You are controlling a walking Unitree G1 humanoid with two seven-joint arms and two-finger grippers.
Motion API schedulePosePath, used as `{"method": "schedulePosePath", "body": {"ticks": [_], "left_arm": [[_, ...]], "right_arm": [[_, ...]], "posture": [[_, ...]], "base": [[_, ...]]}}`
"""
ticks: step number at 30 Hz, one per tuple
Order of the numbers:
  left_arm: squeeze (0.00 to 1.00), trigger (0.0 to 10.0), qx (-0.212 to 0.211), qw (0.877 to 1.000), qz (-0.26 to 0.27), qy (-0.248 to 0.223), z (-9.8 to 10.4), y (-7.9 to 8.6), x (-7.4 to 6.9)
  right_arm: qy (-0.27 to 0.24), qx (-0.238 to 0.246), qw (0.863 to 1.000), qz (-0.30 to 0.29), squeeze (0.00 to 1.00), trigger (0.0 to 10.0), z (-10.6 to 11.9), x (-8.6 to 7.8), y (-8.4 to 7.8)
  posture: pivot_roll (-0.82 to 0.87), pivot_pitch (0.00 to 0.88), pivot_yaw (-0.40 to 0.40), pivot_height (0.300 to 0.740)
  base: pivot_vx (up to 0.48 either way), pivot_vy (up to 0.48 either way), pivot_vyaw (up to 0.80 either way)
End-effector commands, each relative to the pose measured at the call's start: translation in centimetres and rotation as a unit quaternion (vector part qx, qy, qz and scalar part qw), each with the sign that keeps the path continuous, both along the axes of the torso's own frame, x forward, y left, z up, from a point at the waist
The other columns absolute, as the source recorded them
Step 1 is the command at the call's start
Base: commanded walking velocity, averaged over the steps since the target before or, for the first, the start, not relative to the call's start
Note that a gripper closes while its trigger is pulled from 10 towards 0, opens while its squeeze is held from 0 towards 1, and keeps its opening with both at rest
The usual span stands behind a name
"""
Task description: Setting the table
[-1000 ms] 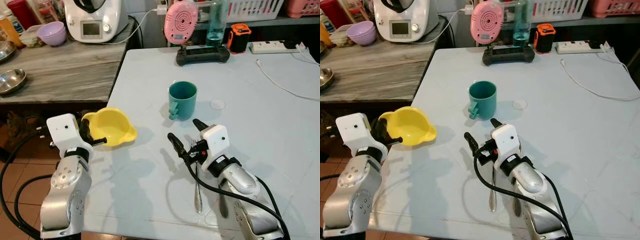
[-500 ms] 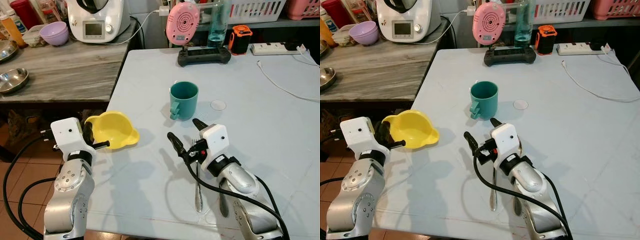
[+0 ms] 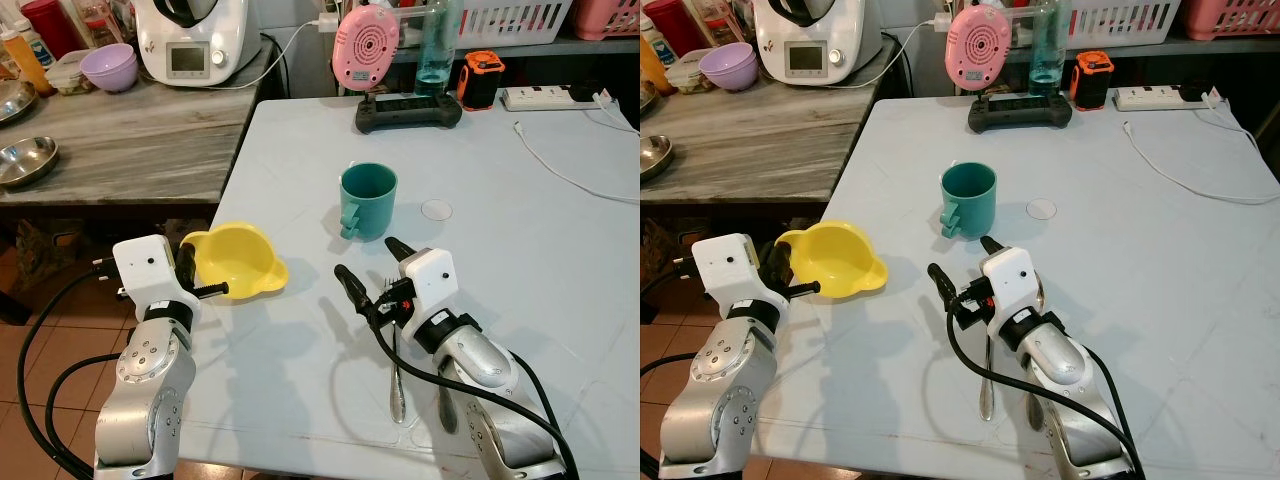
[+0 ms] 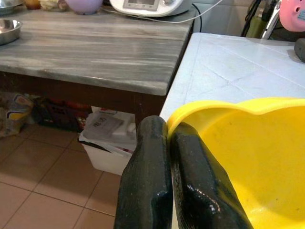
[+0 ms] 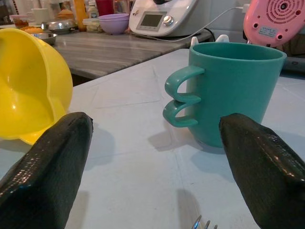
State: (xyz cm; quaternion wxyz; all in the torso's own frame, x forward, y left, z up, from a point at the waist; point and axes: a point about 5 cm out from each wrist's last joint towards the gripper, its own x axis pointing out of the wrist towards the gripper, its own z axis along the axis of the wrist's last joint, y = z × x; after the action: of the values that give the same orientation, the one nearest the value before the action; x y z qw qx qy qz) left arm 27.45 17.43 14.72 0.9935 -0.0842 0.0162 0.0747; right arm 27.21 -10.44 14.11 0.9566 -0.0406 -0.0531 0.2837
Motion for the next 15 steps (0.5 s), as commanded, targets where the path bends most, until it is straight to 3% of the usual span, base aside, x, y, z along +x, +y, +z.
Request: {"method": "schedulePosePath", "body": {"ticks": [1,4,15], "left_arm": [[0.00,10.0,0.005,1.000,-0.002,0.003,-0.25,0.07,-0.13],[0.00,10.0,0.005,1.000,-0.004,0.003,-0.26,0.01,-0.14],[0.00,10.0,0.008,1.000,-0.013,0.005,-0.42,-0.20,-0.23]], "right_arm": [[0.002,0.002,1.000,-0.005,0.00,10.0,-0.05,-0.01,-0.03],[0.003,0.002,1.000,-0.005,0.00,10.0,-0.07,0.00,-0.04],[0.004,-0.001,1.000,-0.003,0.00,10.0,-0.20,0.06,0.00]], "posture": [[-0.08,0.106,0.117,0.740],[-0.08,0.106,0.117,0.740],[-0.07,0.105,0.116,0.740]], "base": [[0.000,0.000,0.00],[0.000,0.000,0.00],[0.000,0.383,0.00]]}}
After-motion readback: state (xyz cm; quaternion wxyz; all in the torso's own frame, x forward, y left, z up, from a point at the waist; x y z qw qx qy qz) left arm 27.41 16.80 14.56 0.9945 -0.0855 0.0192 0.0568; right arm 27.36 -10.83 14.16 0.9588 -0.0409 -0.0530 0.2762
